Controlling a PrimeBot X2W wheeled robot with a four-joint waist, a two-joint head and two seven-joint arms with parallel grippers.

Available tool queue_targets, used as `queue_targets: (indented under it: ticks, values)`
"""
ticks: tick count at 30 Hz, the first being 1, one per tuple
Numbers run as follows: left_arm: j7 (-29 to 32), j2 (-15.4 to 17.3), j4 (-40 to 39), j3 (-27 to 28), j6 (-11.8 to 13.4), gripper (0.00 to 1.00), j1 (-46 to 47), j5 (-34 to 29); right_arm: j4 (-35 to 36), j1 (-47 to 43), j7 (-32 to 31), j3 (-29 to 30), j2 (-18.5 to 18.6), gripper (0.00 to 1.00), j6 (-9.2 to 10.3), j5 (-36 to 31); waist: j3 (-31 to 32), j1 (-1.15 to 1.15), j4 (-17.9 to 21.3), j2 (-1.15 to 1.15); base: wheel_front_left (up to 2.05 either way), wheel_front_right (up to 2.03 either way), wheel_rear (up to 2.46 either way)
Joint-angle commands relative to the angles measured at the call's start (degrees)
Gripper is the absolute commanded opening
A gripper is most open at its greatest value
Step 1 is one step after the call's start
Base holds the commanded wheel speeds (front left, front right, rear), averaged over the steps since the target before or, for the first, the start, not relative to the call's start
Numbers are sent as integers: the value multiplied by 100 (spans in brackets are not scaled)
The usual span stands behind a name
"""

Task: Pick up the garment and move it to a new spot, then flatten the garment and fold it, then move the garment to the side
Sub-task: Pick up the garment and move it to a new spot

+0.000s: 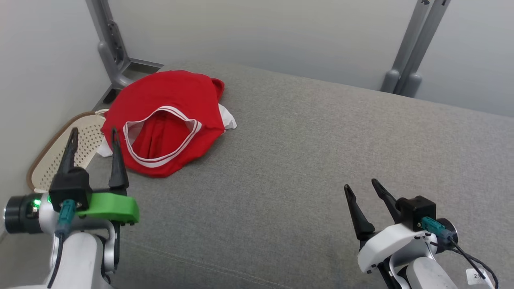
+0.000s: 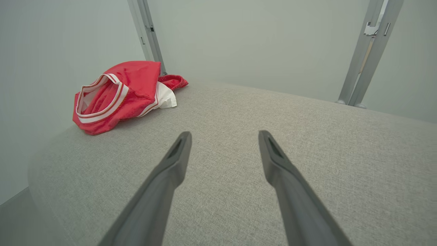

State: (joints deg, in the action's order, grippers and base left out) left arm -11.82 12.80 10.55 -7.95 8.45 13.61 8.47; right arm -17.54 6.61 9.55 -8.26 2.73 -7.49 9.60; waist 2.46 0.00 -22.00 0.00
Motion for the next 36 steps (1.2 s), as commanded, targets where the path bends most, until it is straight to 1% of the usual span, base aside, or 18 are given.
queue_targets:
  ticks: [1,9,10,14,18,19,20,26,28,31,36]
  values:
    - [30,64,64,3,-54,100,220,38,45,94,-34,10,28,100,0,-50,-191,0,322,0,0,0,0]
    - [188,328,620,119,-252,100,1229,127,179,238,-129,79,28,100,0,-192,-508,0,916,0,0,0,0]
    - [188,328,620,119,-252,100,1229,127,179,238,-129,79,28,100,0,-192,-508,0,916,0,0,0,0]
    - [304,390,950,116,-374,100,1828,190,210,320,-160,114,28,100,0,-223,-655,0,1109,0,0,0,0]
    - [498,494,1370,62,-566,100,2390,231,232,376,-161,88,27,100,0,-203,-807,0,1271,0,0,0,0]
    - [562,481,1512,72,-632,100,2533,312,226,409,-168,94,28,100,0,-191,-841,0,1303,0,0,0,0]
    - [672,557,1682,20,-691,100,2636,250,218,445,-167,83,29,100,0,-179,-875,0,1347,0,0,0,0]
    - [1024,717,2692,1,-1055,100,3277,448,125,567,-107,26,28,100,0,-102,-1051,0,1622,0,0,0,0]
    - [1115,794,3052,-12,-1108,100,3416,444,95,591,-81,10,26,100,0,-99,-1101,0,1716,0,0,0,0]
    - [1285,805,3576,-28,-1210,100,3582,536,47,656,-83,26,27,100,0,-114,-1164,0,1836,0,0,0,0]
    - [1550,970,4356,-86,-1288,100,3781,535,-21,740,-95,-2,26,100,0,-116,-1270,0,2023,0,0,0,0]
